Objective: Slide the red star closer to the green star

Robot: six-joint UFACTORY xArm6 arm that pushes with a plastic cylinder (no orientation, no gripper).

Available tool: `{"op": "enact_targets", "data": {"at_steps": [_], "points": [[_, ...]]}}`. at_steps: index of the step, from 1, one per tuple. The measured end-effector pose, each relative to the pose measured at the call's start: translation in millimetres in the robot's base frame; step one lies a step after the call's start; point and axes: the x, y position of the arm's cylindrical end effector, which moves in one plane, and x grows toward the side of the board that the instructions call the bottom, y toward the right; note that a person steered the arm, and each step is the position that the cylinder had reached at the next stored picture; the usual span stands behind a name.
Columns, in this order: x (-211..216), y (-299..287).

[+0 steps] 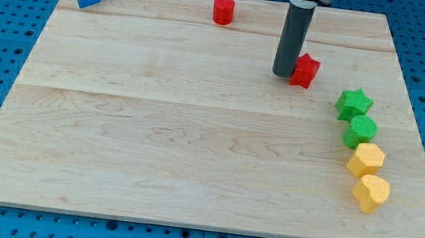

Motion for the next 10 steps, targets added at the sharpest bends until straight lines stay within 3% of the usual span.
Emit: {"op": "enact_targets", "data": {"at_steps": [5, 10], "points": [[-17, 44], [15, 51]]}}
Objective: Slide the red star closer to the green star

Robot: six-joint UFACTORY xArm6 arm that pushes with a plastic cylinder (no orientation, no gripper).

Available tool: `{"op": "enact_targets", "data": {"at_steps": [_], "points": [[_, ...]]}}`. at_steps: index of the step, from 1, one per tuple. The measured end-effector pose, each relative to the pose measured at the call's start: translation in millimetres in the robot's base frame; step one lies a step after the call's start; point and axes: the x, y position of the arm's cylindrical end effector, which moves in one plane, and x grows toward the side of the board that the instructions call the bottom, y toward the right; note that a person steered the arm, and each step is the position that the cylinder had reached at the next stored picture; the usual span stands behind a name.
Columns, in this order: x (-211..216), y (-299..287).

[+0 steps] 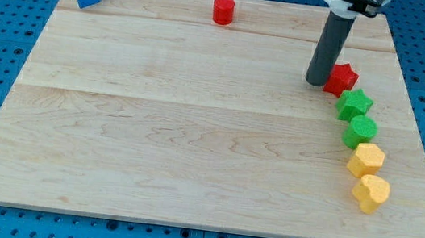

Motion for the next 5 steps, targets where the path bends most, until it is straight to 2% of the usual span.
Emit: {"op": "enact_targets", "data": {"at_steps": [5], "points": [[2, 16]]}}
